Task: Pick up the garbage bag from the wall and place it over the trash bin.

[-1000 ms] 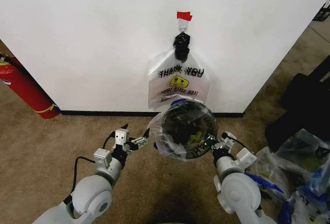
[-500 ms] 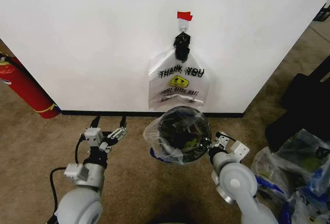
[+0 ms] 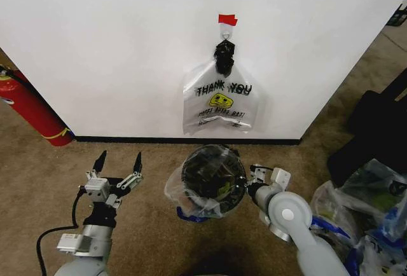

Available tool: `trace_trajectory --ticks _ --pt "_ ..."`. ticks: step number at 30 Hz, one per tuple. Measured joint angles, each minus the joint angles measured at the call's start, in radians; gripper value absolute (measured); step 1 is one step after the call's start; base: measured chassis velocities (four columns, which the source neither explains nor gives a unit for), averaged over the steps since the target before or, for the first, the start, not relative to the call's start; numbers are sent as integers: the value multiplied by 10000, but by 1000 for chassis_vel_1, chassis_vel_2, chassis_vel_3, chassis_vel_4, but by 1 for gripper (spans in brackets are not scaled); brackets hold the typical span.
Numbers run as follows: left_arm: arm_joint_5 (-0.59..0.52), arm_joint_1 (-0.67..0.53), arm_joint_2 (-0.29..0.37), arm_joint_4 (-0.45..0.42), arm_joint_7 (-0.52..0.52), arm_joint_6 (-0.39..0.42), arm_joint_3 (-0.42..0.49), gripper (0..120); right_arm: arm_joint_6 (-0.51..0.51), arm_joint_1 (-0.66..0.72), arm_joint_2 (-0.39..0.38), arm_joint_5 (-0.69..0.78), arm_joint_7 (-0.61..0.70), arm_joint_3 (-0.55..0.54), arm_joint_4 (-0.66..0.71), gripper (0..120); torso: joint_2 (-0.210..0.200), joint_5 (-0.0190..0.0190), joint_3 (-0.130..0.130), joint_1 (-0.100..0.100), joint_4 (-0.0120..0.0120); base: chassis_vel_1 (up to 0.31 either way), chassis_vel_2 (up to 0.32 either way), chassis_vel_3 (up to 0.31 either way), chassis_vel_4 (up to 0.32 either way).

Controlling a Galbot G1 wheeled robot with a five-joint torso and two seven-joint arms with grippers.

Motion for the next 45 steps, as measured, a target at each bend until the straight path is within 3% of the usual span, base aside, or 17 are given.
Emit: trace_trajectory --ticks 16,23,35,38,44,45 --pt "-179 -320 -88 -148 -243 638 831 100 -293 129 325 -173 -149 1 -338 2 0 0 0 0 -1 0 0 0 0" --pt "-301 -278 -128 -276 -299 753 825 100 -326 76 355 -197 -147 62 -272 20 0 -1 0 0 0 0 0 0 0" --pt "-295 -261 -236 -469 -352 836 888 100 -95 -171 345 -986 -909 124 -239 67 0 0 0 0 0 0 0 0 0" --pt "-183 -284 -256 -444 -366 836 889 100 228 -323 345 -1606 -1469 123 -190 75 0 0 0 0 0 0 0 0 0" --pt "132 -360 -669 -260 -433 847 918 100 2500 -1709 398 -5476 -3128 152 911 98 0 0 0 0 1 0 0 0 0" --pt "132 -360 -669 -260 -433 847 918 100 2500 -1709 398 -5476 -3128 152 911 98 0 0 0 0 1 0 0 0 0"
